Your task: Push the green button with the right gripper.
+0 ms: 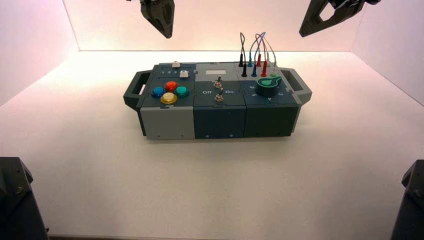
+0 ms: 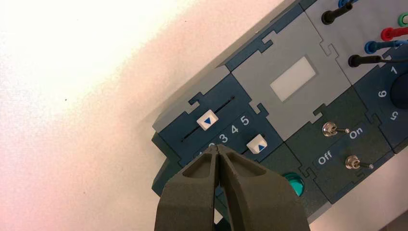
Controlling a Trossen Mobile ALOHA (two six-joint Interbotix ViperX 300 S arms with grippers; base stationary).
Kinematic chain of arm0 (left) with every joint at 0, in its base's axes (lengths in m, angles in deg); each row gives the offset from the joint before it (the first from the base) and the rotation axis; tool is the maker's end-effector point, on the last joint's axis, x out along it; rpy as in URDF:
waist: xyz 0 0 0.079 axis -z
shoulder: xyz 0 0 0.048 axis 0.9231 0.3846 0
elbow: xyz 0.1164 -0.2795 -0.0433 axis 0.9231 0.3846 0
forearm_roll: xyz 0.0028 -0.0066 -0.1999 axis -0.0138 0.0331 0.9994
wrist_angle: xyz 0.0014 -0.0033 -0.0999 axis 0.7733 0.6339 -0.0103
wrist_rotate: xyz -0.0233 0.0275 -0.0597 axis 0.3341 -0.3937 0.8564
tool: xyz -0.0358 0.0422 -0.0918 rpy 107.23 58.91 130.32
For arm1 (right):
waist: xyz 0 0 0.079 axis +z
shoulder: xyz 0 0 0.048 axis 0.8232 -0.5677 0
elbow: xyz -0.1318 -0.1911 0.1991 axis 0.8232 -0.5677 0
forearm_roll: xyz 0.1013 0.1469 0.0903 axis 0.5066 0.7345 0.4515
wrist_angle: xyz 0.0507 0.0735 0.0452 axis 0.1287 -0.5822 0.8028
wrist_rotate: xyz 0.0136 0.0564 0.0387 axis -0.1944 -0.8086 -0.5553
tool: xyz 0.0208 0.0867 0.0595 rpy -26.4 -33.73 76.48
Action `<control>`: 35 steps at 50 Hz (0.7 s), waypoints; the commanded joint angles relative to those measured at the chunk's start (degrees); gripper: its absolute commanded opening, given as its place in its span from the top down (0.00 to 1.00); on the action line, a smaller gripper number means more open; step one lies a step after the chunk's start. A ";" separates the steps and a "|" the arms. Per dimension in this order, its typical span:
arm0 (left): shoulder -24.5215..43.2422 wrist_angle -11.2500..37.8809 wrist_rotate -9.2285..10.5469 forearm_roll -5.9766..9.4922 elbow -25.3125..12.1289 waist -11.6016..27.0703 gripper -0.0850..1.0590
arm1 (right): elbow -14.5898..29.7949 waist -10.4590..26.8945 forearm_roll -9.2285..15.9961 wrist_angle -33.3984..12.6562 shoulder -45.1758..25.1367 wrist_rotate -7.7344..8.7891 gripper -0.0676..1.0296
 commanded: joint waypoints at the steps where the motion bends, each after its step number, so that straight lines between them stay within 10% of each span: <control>1: -0.79 -0.09 -0.26 0.09 -0.62 0.26 0.95 | 0.70 0.18 0.00 0.53 0.26 0.00 0.96; 18: -1.41 -0.09 -0.26 0.09 -0.70 0.26 0.95 | 0.70 0.18 0.35 0.35 2.02 0.00 0.96; 35: -7.21 1.49 -1.05 0.00 -0.88 -1.23 0.95 | 6.33 6.06 0.79 -9.93 4.75 0.53 0.96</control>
